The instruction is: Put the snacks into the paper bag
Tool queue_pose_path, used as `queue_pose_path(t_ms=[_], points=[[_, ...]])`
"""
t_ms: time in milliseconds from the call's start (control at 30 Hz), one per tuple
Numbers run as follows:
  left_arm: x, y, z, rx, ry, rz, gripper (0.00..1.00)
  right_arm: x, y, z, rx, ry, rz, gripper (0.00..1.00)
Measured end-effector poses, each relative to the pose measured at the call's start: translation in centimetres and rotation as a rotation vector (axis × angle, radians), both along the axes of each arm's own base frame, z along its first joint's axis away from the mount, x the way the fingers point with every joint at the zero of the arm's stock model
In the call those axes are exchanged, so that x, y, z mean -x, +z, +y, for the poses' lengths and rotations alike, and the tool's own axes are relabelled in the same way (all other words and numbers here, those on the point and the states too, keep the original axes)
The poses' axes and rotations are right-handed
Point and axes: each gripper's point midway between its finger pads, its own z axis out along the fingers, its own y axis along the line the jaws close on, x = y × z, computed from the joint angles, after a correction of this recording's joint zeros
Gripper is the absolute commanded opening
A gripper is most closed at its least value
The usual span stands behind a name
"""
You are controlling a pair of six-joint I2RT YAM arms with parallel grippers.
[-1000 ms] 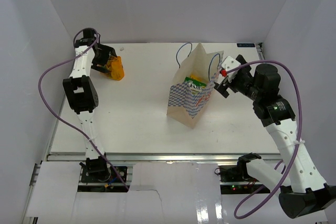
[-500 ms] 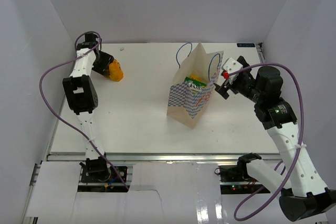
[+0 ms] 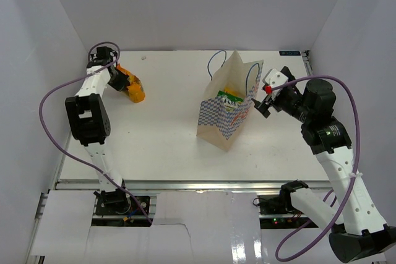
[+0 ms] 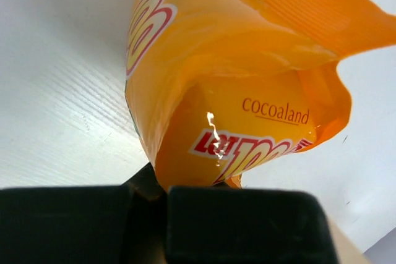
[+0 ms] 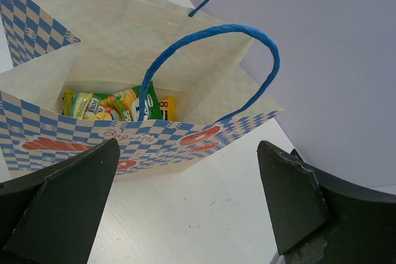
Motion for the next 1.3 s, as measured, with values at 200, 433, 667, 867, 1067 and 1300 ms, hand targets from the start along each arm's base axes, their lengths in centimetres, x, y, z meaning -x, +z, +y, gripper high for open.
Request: queue_pose_path(t_ms=[200,433,667,867,1067,1300], points=[[4.5,0.2,-2.1,0.031,-0.183,-0.057,0.00,0.2,0.2,0.1,-0.005,0.011,-0.004,0.98],[9.9,2.9,-5.4,0.066,-0.427,-0.222,0.00,0.3,1.5,0.2,-0.014,0.015,-0.031,0.98],[13.3,13.7,-8.9,0.015,-0.654,-0.637,0.00,0.2,2.5,0.0,-0.025,0.004,-0.051,0.98],[16.6,24.3,-14.1,-0.045,-0.860,-1.002,0.00,-0.7,3.8,-0.6,-0.059,-0.052,-0.078,0.98],[19.8,33.1,-22.0,0.008,-1.097,-1.241,0.00,-1.5,4.8,-1.7,-0.091,-0.125,-0.097,0.98],[22.7,36.5,-30.2,0.130,-1.292,-1.351,0.00,-2.0,5.9,-4.0,-0.130,-0.244,-0.124,0.98]])
